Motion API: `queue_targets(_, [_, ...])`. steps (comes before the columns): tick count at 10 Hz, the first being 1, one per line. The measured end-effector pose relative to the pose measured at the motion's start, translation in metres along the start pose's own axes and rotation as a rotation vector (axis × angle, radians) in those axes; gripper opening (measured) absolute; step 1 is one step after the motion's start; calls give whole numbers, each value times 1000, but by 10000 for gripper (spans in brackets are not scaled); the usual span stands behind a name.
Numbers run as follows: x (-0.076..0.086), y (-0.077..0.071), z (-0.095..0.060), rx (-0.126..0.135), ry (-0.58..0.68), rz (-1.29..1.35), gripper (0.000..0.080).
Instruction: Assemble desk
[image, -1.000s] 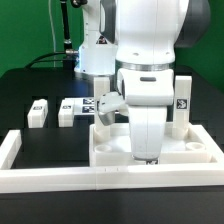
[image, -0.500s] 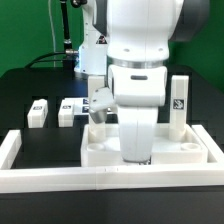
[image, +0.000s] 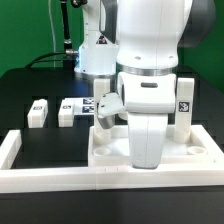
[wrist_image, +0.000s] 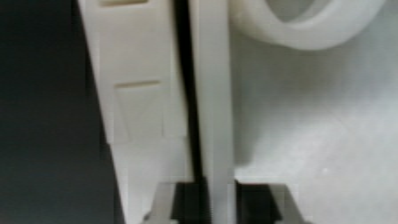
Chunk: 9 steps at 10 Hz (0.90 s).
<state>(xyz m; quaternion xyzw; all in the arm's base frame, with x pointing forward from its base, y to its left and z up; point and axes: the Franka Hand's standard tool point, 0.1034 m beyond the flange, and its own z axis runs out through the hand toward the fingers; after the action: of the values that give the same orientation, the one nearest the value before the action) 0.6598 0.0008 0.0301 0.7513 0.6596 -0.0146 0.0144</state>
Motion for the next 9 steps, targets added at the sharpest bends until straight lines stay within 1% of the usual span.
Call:
queue_targets(1, [-2, 0, 0, -10, 2, -3, 64])
queue_targets(3, [-2, 0, 0, -10, 2, -1, 64])
queue_targets(4, [-3, 0, 0, -10, 2, -1, 244])
queue_targets(5, [-3, 0, 0, -10, 2, -1, 393])
queue_targets(6, [-3, 0, 0, -10, 2, -1, 393])
queue_targets(7, [-3, 0, 0, -9, 2, -1, 565])
queue_targets(8, [-3, 0, 1, -8, 2, 0, 565])
queue_targets(9, [-3, 0, 1, -8, 1, 0, 632])
